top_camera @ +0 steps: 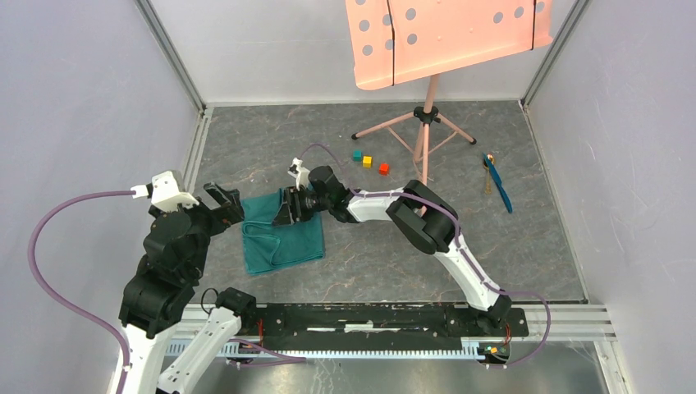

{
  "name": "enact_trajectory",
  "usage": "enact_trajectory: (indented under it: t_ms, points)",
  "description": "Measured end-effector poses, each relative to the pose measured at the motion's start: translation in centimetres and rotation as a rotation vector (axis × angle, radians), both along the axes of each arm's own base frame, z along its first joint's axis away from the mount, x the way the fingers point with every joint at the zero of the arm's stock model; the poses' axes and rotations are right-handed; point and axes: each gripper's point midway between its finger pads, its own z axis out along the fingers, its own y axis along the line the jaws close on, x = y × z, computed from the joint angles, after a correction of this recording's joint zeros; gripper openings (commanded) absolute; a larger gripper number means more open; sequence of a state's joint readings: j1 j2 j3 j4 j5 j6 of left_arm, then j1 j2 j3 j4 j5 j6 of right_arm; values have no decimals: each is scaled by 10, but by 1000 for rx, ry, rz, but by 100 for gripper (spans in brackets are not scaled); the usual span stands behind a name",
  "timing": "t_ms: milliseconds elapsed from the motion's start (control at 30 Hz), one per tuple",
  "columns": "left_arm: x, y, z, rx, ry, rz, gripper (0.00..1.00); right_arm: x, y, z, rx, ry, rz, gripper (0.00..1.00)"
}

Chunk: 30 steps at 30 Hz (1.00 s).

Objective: Fold the napkin into a case and place the utensils inside
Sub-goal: Smooth out the top corner of the square-folded napkin at the center of the board.

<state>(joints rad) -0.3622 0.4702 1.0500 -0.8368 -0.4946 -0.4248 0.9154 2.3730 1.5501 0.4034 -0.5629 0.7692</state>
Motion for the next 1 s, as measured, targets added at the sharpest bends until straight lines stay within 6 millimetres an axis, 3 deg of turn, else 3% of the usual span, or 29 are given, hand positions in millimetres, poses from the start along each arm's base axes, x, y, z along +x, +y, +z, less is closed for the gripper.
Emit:
enact_trajectory:
  t_ms: [167, 333, 500, 600, 667, 733, 867, 967, 1000]
  points:
    - [-1, 0, 2, -2, -6, 0, 100, 3, 16, 0, 25, 6, 4, 53]
    - [-3, 1, 7, -7, -19, 1, 100, 14, 41, 6, 73, -12, 2, 55]
    - [-4, 2, 7, -8, -21, 0, 100, 49, 94, 51, 247, -118, -69, 72]
    - [-5, 2, 7, -7, -17, -2, 100, 60, 103, 82, 329, -152, -112, 80]
    - [-7, 2, 7, -7, -14, -5, 100, 58, 97, 89, 332, -155, -120, 81]
    - [-7, 1, 8, -8, -15, -7, 100, 52, 79, 83, 271, -148, -123, 78]
    - [-7, 0, 7, -9, -10, -13, 100, 31, 26, 69, 82, -149, -104, 60]
    - [-4, -4, 6, -14, -1, -30, 100, 12, -15, 70, -35, -190, -88, 52]
    - [-2, -6, 5, -17, 4, -33, 100, 6, -26, 71, -69, -210, -81, 43]
